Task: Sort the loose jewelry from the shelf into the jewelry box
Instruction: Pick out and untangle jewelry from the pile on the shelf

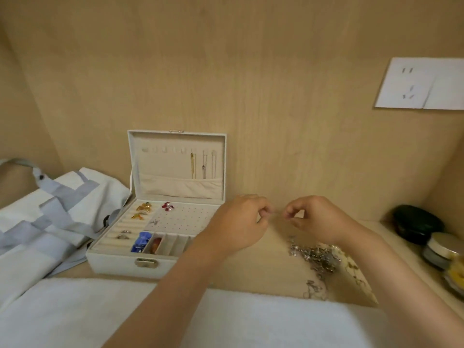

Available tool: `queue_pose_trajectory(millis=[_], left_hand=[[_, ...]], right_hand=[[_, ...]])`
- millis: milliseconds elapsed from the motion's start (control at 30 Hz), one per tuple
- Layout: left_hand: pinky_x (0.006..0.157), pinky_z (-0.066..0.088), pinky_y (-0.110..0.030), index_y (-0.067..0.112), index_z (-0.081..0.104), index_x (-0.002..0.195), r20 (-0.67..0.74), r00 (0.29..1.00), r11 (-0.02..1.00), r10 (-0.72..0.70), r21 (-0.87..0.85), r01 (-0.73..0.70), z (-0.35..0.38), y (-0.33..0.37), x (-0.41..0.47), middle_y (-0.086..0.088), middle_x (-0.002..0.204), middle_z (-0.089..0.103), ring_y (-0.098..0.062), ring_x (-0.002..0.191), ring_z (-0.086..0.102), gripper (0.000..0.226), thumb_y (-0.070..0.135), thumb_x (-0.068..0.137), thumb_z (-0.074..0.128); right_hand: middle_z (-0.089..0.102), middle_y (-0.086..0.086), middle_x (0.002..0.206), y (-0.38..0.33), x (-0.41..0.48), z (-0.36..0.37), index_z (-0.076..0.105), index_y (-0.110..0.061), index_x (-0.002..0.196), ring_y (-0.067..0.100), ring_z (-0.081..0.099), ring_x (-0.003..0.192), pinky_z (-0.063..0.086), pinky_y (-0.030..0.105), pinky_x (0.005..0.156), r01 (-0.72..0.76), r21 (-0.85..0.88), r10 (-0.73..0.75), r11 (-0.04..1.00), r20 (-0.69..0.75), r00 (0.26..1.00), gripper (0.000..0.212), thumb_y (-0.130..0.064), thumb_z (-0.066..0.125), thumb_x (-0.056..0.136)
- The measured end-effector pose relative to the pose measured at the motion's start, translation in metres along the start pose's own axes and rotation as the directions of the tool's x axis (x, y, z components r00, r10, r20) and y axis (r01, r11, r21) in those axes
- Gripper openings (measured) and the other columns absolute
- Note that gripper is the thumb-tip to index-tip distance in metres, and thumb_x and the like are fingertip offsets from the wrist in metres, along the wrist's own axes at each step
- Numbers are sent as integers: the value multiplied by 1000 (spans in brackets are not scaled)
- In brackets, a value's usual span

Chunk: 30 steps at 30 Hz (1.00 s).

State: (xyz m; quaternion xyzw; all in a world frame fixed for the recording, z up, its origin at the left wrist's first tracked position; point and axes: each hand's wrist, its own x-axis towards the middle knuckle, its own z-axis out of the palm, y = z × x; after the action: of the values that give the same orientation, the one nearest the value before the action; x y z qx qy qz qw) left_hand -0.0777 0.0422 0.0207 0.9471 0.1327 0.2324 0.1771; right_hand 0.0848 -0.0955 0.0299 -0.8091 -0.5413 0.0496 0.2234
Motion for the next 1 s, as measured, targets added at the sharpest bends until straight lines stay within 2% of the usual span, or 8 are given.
queue_pose_trajectory(millis=[67,200,367,533,700,833,900,1000], left_hand=[[82,50,-32,28,70,102,42,999,1000,-8,-26,9,22,11,9,9,102,67,-10,85,56,19,22,91,55],[81,51,-32,30,67,103,98,992,997,-82,-4,83,60,19,19,10,103,65,-14,95,60,20,23,92,52],[86,47,-28,33,63,105,87,986,988,-141,-46,145,88,8,19,17,100,65,-4,100,52,19,24,89,60],[90,47,-32,33,65,104,74,988,982,-137,-124,145,95,-7,17,19,93,66,-2,94,50,17,28,88,66],[86,52,-33,43,61,101,25,992,953,-127,-274,129,91,-4,14,21,98,68,0,92,60,20,36,85,71],[81,55,-33,54,60,97,-41,991,912,-126,-397,100,86,3,13,23,96,70,-1,84,65,34,30,81,78],[79,55,-34,52,63,92,-87,987,903,-138,-420,89,85,3,13,21,92,71,-4,80,65,33,26,80,80],[76,55,-36,40,70,89,-99,978,896,-181,-428,122,87,0,11,18,84,71,-6,77,64,17,30,80,80]], right_hand=[[70,-18,93,15,-10,0,74,-33,91,-15,55,69,43,15,71,-46,-34,46,998,17,999,18,-16,70,87],[73,-16,93,30,-16,9,77,-35,95,-4,64,79,54,28,81,-83,-29,84,996,62,995,11,-30,72,87],[71,-16,102,41,-6,25,76,-35,104,5,64,92,52,27,81,-57,-94,65,994,92,994,18,-28,70,89],[61,-20,81,44,0,32,76,-34,92,2,58,82,46,26,73,-51,-78,57,996,78,995,7,-31,72,88],[74,-12,76,46,0,32,77,-28,80,0,66,71,56,28,74,-119,211,121,970,6,993,4,-24,78,82],[70,-3,65,39,-3,25,78,-14,79,-3,54,48,45,17,52,-164,539,190,826,8,982,5,-13,78,84],[66,-7,60,36,-5,23,78,-10,82,-5,49,43,38,11,47,-175,609,204,774,23,979,4,-14,79,84],[62,-14,52,35,-6,24,76,-8,85,-5,49,43,36,9,46,-171,626,184,761,43,982,8,-15,75,87]])
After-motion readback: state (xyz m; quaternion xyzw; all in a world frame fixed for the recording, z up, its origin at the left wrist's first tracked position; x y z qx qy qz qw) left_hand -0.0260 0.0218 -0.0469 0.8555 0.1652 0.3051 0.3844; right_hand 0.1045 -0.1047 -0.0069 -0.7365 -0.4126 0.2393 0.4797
